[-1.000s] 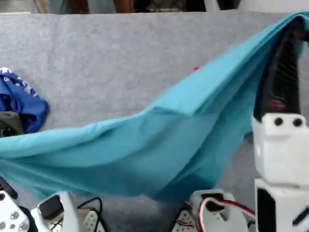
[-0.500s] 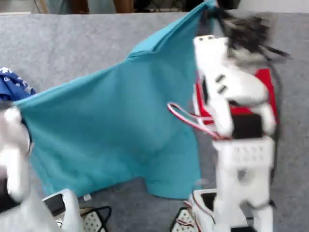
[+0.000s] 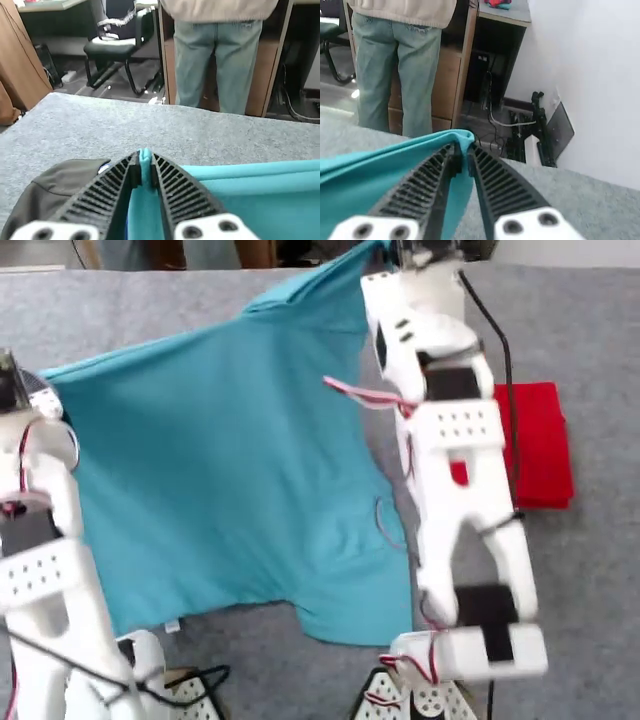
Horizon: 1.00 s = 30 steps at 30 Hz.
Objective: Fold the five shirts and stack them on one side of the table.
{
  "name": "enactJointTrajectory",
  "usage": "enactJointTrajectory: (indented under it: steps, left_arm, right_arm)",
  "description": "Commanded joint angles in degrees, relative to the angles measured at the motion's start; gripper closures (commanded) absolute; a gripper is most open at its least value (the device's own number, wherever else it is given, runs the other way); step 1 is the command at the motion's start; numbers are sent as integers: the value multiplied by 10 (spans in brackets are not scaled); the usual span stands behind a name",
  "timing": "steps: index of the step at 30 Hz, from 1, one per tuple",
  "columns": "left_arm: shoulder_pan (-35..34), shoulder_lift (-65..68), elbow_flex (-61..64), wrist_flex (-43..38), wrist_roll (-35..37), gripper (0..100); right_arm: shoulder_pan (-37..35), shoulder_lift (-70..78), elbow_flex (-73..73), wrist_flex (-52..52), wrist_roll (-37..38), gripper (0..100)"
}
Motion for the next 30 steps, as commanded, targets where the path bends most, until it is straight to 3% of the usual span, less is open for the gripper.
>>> enactJointTrajectory:
  steps: [1,6,17,24,30]
  left_arm:
    - [3,82,-99,-16,4,971]
    - [4,171,-153,-8,4,971]
    - [16,178,-156,135,2,971]
    - [29,173,-89,186,-2,971]
    - [12,172,-44,278,-3,971]
  right_arm:
    - [-2,56,-143,58,-3,985]
    - [-4,107,-236,133,-3,985]
    - [-12,110,-248,345,-1,985]
    - [-46,107,-248,530,77,985]
    - [-52,106,-248,626,92,985]
